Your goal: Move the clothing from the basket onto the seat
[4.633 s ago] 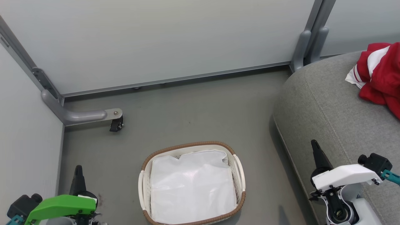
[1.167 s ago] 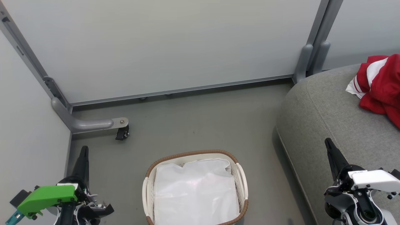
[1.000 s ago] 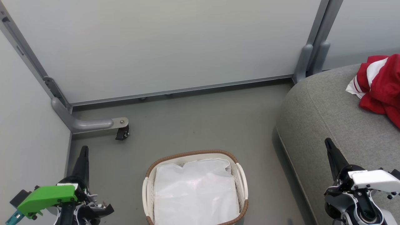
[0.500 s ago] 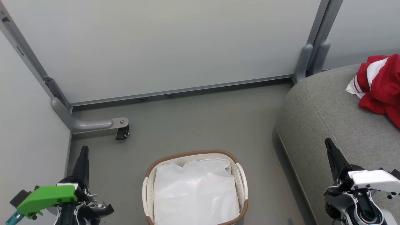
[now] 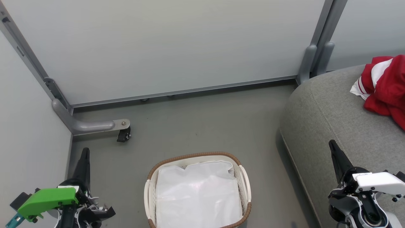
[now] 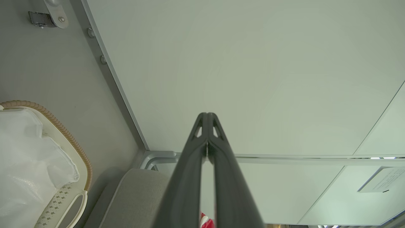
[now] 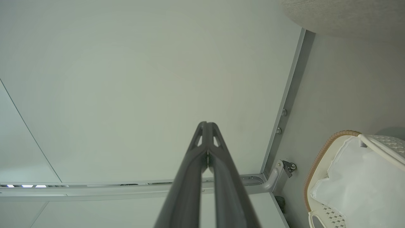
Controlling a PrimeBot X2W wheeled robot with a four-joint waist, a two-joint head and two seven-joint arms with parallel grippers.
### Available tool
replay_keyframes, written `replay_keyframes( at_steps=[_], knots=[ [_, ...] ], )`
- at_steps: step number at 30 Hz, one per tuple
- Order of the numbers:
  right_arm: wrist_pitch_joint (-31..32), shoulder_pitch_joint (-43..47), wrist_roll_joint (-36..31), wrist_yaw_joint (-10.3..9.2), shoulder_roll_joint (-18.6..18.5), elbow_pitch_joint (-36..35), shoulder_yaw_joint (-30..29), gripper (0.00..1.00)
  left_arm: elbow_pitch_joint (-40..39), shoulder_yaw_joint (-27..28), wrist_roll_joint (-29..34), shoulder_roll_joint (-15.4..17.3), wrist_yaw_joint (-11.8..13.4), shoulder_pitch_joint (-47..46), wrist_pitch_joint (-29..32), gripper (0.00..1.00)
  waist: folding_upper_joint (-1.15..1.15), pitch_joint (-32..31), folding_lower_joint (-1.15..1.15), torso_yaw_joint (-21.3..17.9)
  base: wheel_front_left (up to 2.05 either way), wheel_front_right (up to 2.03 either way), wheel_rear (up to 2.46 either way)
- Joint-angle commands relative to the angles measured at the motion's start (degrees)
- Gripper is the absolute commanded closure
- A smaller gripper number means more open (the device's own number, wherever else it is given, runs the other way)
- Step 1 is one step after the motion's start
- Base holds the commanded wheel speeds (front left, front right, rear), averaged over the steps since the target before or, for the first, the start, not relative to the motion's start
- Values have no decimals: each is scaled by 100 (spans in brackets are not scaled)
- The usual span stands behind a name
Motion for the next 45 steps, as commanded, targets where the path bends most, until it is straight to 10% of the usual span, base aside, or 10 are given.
replay_keyframes(
  at_steps=[1,45],
  knots=[
    [7,65,20,0,-36,-16,-10,100,-11,-2,-21,40,-34,-61,19,100,0,0,0,0,0,0,0],
    [6,65,20,0,-36,-16,-9,100,-11,-2,-21,40,-34,-61,18,100,0,0,0,0,0,0,0]
  ],
)
